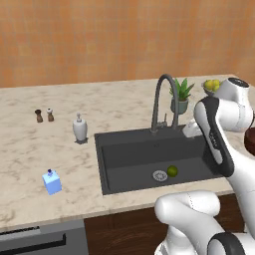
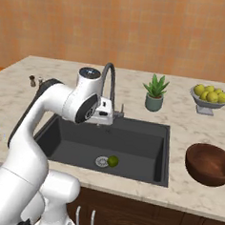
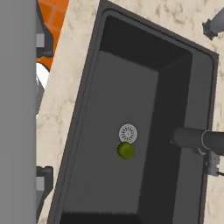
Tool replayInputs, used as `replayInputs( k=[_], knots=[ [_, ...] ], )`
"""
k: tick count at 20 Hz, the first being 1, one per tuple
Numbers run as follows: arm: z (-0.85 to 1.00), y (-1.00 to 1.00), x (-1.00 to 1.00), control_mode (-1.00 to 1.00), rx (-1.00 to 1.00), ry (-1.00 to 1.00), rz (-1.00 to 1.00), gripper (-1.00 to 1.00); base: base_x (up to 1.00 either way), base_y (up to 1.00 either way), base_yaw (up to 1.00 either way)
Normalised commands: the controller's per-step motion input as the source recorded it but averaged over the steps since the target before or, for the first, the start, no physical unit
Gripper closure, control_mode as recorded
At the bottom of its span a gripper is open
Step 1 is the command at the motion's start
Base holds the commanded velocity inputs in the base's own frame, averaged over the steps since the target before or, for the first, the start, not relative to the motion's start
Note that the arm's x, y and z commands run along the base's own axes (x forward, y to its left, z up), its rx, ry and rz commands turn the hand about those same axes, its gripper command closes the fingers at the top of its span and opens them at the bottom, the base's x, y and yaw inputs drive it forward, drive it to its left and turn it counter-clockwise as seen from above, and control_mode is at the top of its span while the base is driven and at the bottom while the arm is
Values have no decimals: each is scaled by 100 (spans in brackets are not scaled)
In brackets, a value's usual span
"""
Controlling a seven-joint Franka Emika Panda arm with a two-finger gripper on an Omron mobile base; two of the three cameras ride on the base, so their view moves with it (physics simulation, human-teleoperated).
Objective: Pick the lime from the sink and place it in the bowl. Then pick the bowl and place it in the microwave. Then close the microwave door and press the start button.
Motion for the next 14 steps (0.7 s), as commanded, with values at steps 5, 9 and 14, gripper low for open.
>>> replayInputs(
  k=[5,9,14],
  knots=[
    [-25,-61,1,-100,0,-13,51,-100,0,0,0],
    [-39,-69,20,-100,0,-12,59,-100,0,0,0],
    [-43,-26,43,-100,0,-12,60,-100,0,0,0]
  ],
)
